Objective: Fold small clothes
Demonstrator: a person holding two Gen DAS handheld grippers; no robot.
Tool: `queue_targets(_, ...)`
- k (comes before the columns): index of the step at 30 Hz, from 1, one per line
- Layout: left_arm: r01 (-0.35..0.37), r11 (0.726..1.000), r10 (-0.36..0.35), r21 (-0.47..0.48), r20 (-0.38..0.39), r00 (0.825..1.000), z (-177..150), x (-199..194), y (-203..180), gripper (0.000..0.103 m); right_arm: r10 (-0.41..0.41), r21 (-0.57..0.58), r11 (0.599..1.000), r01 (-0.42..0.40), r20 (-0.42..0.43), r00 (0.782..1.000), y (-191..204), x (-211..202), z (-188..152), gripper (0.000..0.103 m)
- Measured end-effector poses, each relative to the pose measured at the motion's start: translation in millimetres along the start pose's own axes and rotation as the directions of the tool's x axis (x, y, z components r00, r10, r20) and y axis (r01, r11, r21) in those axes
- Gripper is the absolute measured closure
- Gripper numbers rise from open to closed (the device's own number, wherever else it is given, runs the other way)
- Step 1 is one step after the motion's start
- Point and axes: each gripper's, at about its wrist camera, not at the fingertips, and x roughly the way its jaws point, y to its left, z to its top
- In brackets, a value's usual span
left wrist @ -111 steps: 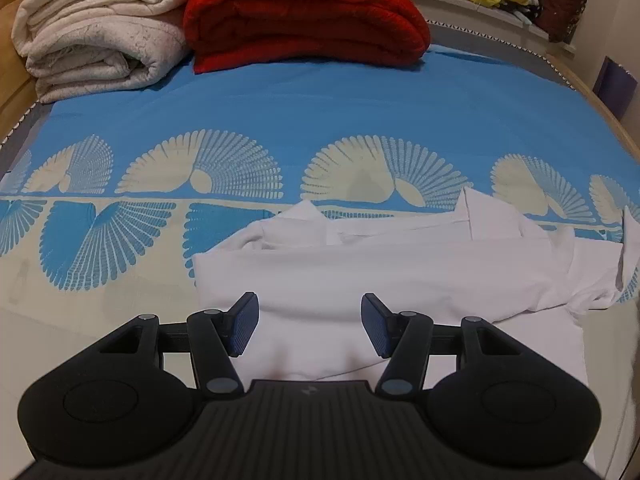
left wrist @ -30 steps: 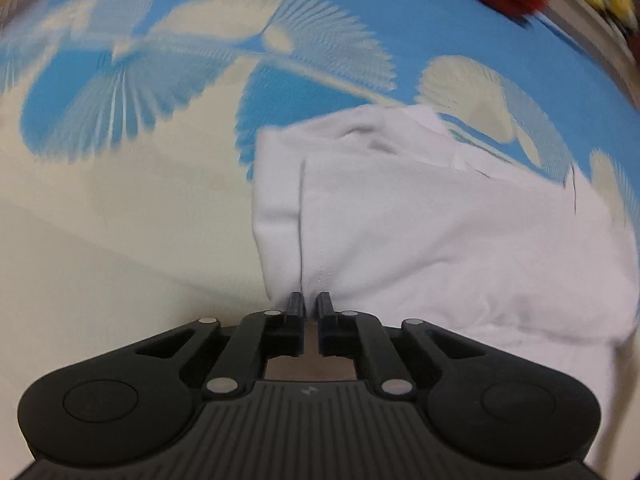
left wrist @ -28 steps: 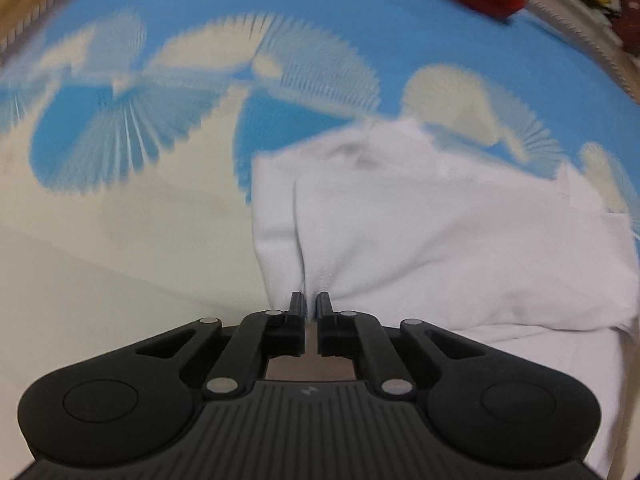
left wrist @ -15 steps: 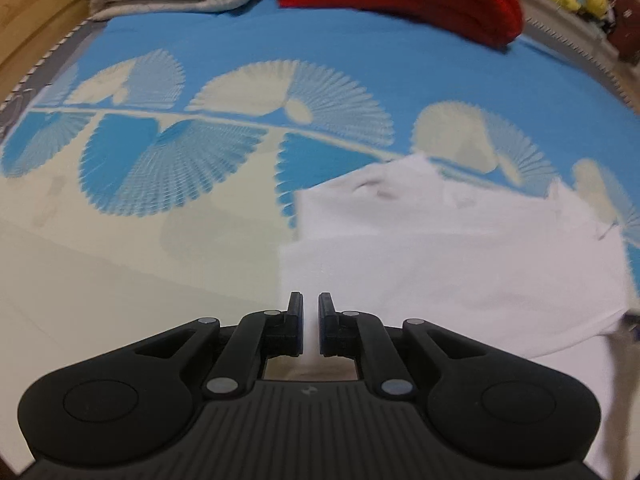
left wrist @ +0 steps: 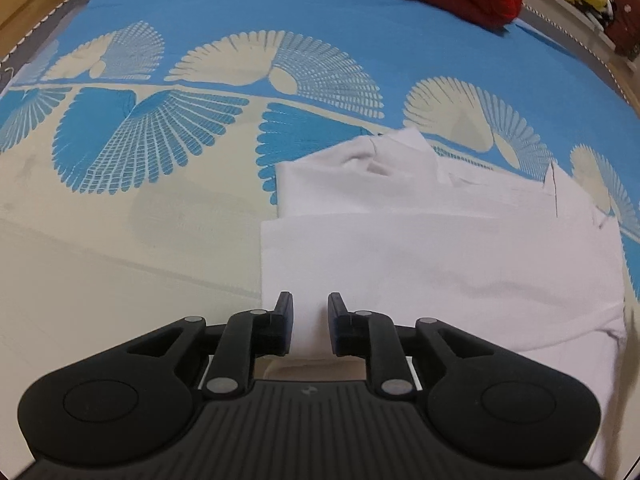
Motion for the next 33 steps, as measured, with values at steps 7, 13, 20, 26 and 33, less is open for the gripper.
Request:
queue_targets(7,0.031,0.999,-0.032,-0.008,-0.082,0.996,-17.3,36.0,1.4,0.078,0.201,-0.104,0.969,-0.226,-0.209,0.957,25.2,26.9,-16.9,0.048)
queue_targets(13,0.022,1.0,-0.021,0.005,-0.08,0.997,-18.1,33.6,9.5,0.076,0.078,-0.125,0.986,-0.114,-0.258,0.963,7.4,43.7,-25.2,0.042)
queue_targets(20,-0.051,0.998,0.056,0.049,-0.1,0.993,-25.6,41.5,1.0,0.067,0.043,-0.153,0.985,-0.082,-0.242,0.969,0.0,35.8,-26.4,0.041)
queue_targets(26,-0.045,0.999,0.045,0.026,-0.035,0.998,-38.2,6.3,-4.2,0.066,0.063,-0.194,0.978,-0.079,-0.091,0.994,0.1,-31.9,-16.5,0.044)
queue_targets(33,-0.073,0.996,0.07,0.049,0.048,0.996,-49.9,-57.3,-12.9,0.066,0.159,-0.186,0.969,-0.161,-0.026,0.987,-21.1,-123.1,-6.5,0.044)
